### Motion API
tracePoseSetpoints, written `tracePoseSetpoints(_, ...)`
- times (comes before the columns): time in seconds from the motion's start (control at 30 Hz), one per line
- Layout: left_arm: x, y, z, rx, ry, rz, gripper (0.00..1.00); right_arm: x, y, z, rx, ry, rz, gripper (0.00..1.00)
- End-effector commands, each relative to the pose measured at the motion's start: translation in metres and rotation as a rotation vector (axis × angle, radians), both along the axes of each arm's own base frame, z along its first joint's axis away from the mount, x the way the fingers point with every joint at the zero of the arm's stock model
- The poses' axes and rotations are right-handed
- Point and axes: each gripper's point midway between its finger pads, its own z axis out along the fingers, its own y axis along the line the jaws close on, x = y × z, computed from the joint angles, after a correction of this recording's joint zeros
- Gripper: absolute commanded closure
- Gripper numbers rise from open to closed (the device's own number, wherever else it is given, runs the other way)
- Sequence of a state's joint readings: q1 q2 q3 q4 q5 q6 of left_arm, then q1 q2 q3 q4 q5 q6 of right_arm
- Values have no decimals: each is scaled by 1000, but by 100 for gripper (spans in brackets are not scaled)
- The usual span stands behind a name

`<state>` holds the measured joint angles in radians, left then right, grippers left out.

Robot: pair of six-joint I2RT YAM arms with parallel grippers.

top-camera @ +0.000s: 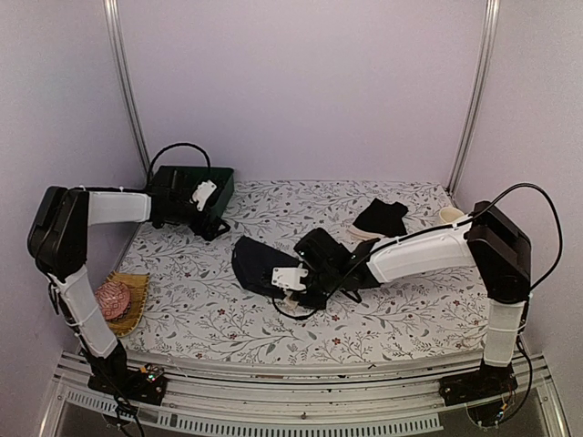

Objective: Roll the underwear
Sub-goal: Fold the underwear at the center of the board, then smooth out the underwear at the center of the board.

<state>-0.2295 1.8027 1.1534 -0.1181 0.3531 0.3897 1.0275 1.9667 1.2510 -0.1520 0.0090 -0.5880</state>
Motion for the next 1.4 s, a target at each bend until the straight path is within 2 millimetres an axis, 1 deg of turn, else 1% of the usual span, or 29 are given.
tracePoseSetpoints(0.0,9,-7,-3,-8,28,11,2,-17,-7,-22,-106,48,22,65)
tracePoseSetpoints(0.03,11,-8,-3,-12,35,15,2,-17,-8,-23,-112,50,18,59)
tracePoseSetpoints(0.07,15,-10,-1,-17,37,17,2,-17,-8,-22,-113,50,14,56)
tracePoseSetpoints(0.1,15,-11,-3,-18,50,17,2,-17,-8,-19,-104,49,9,54)
tracePoseSetpoints(0.17,19,-16,-1,-27,60,15,5,-16,-3,-6,-57,42,-1,52)
tracePoseSetpoints(0.2,19,-19,-1,-32,67,11,7,-17,-1,3,-26,42,-2,52)
tracePoseSetpoints(0.27,19,-26,0,-42,76,-2,13,-12,5,20,38,21,-32,52)
tracePoseSetpoints(0.37,19,-38,-1,-43,81,-22,30,2,10,31,93,-15,-103,52)
tracePoseSetpoints(0.43,19,-46,-5,-35,94,-35,46,12,13,31,114,3,-170,52)
tracePoseSetpoints(0.47,17,-51,-21,-26,132,-42,54,15,15,30,124,17,-190,53)
tracePoseSetpoints(0.53,15,-58,-31,-21,161,-57,68,19,17,27,153,71,-226,54)
tracePoseSetpoints(0.63,13,-68,-42,-19,190,-77,81,24,20,24,185,139,-273,57)
tracePoseSetpoints(0.73,16,-73,-52,-13,211,-78,83,39,15,23,217,184,-342,61)
tracePoseSetpoints(0.83,18,-76,-60,-11,229,-77,84,62,4,20,249,223,-438,63)
tracePoseSetpoints(0.9,18,-78,-64,-14,245,-83,88,75,-3,15,261,248,-487,63)
tracePoseSetpoints(0.97,16,-78,-68,-12,257,-85,93,83,-6,9,266,275,-518,63)
tracePoseSetpoints(1.07,10,-76,-74,-1,271,-82,97,89,-10,-9,232,318,-566,64)
tracePoseSetpoints(1.17,4,-69,-81,27,279,-72,97,90,-14,-23,198,349,-593,64)
tracePoseSetpoints(1.27,-1,-62,-90,67,278,-53,97,89,-18,-32,189,395,-633,64)
tracePoseSetpoints(1.37,2,-51,-96,117,271,-9,97,90,-24,-37,176,414,-663,64)
